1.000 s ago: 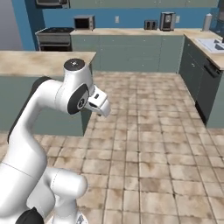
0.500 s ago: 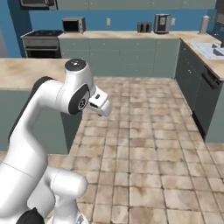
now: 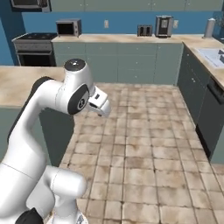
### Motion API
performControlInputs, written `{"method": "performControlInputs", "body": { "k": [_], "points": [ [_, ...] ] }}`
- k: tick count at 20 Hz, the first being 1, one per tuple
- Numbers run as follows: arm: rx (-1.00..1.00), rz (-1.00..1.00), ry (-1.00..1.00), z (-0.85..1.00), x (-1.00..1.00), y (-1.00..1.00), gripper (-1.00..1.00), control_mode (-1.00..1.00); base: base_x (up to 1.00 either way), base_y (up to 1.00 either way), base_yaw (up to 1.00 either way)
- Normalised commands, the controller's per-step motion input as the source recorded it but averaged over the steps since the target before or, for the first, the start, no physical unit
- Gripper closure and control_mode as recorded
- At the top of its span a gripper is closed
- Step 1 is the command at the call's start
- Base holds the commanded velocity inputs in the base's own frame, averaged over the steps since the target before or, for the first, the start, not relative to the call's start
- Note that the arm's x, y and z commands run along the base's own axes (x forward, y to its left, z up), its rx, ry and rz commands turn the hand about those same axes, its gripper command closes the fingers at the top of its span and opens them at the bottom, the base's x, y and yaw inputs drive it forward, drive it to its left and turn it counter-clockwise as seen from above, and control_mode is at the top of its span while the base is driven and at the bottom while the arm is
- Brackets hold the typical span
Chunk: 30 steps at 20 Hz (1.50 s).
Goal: Take the cheese, chicken drumstick, and mushroom from the fridge and place them on the plate on the dining counter to create an appetizer plate.
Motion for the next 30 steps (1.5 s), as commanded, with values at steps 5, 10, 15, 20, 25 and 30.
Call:
{"method": "performControlInputs", "body": {
  "k": [5, 10, 15, 20, 25, 30],
  "points": [
    [0.00, 0.00, 0.00, 0.00, 0.00, 0.00, -1.00, 1.00, 1.00, -0.80, 0.24],
    [0.00, 0.00, 0.00, 0.00, 0.00, 0.00, -1.00, 1.00, 1.00, -0.53, 0.21],
    [0.00, 0.00, 0.00, 0.00, 0.00, 0.00, -1.00, 1.00, 1.00, -0.20, 0.23],
    [0.00, 0.00, 0.00, 0.00, 0.00, 0.00, -1.00, 1.00, 1.00, 0.00, 0.29],
    [0.00, 0.00, 0.00, 0.00, 0.00, 0.00, -1.00, 1.00, 1.00, -0.03, 0.31],
    [0.00, 0.00, 0.00, 0.00, 0.00, 0.00, -1.00, 1.00, 1.00, -0.13, 0.32]
  ]
}}
